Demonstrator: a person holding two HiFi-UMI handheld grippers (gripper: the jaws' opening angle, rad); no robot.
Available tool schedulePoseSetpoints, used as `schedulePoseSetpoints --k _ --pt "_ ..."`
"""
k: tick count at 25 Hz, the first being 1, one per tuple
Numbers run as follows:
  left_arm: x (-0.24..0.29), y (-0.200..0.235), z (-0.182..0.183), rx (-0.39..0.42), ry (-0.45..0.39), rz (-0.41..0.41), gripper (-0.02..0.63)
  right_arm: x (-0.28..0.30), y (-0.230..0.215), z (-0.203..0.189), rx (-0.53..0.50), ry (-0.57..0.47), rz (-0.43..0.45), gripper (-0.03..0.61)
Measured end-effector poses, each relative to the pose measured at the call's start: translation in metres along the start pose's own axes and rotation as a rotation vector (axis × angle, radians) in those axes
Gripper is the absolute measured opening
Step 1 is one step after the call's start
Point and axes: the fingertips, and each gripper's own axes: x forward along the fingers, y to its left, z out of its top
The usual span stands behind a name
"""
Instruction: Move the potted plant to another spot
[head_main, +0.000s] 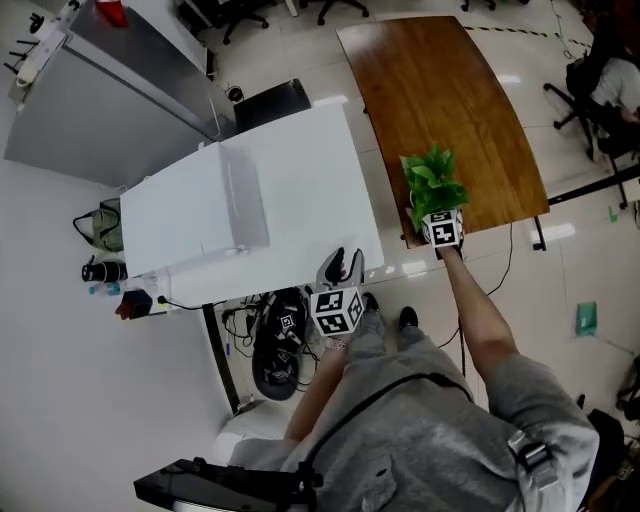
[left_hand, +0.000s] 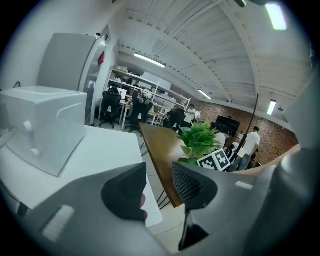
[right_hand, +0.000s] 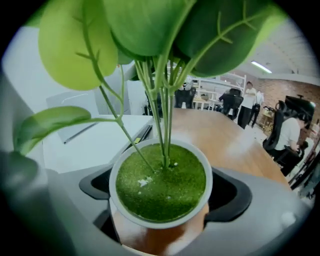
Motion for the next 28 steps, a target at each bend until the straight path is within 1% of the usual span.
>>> schedulePoseSetpoints --k 1,3,6,9,11,14,16,17,20,21,23,24,25,26,27,28 --pt "0.001 -0.004 0.001 0.006 0.001 -0.005 0.183 0.003 -0.021 -0.007 0.010 0.014 -0.022 0.551" --pt "-0.001 -0.007 0.000 0.013 0.010 -0.004 0.183 0.010 -0.040 -0.014 0.014 0.021 -0.032 0.551" --pt "-0.012 -0.003 -0.004 0.013 0.018 0.021 0.183 0.023 -0.044 -0.018 0.017 -0.038 -0.010 0.551" --pt "-0.022 0.005 -0.006 0.007 0.015 0.055 0.183 0.027 -0.048 -0.013 0.088 -0.108 -0.017 0.557" --pt "-0.029 0.009 -0.007 0.004 0.017 0.075 0.183 0.026 -0.047 -0.012 0.120 -0.109 -0.013 0.557" --pt "-0.037 0.007 -0.006 0.008 0.005 0.090 0.183 0.021 -0.045 -0.018 0.100 -0.079 0.017 0.561" --pt "-0.043 0.001 -0.006 0.013 -0.006 0.090 0.183 0.011 -0.044 -0.021 0.090 -0.081 0.036 0.566" --pt "-0.045 -0.004 -0.007 0.015 -0.012 0.087 0.183 0.004 -0.044 -0.023 0.086 -0.084 0.046 0.583" --pt "-0.052 -0.027 -0.010 0.023 -0.034 0.069 0.183 -0.023 -0.046 -0.035 0.065 -0.079 0.075 0.583" --pt "-0.056 -0.036 -0.012 0.025 -0.042 0.063 0.183 -0.037 -0.048 -0.043 0.075 -0.087 0.068 0.583" --pt "-0.067 -0.055 -0.020 0.030 -0.053 0.057 0.180 -0.080 -0.049 -0.060 0.143 -0.141 0.036 0.575" --pt "-0.072 -0.064 -0.024 0.035 -0.055 0.059 0.178 -0.106 -0.043 -0.061 0.177 -0.184 0.034 0.538" --pt "-0.077 -0.071 -0.029 0.042 -0.055 0.064 0.175 -0.133 -0.030 -0.057 0.197 -0.231 0.048 0.443" --pt "-0.081 -0.076 -0.033 0.049 -0.052 0.071 0.172 -0.159 -0.011 -0.049 0.206 -0.275 0.078 0.379" --pt "-0.086 -0.080 -0.037 0.056 -0.048 0.075 0.166 -0.183 0.014 -0.040 0.209 -0.308 0.115 0.247" --pt "-0.090 -0.085 -0.041 0.061 -0.043 0.071 0.163 -0.204 0.041 -0.032 0.209 -0.326 0.150 0.179"
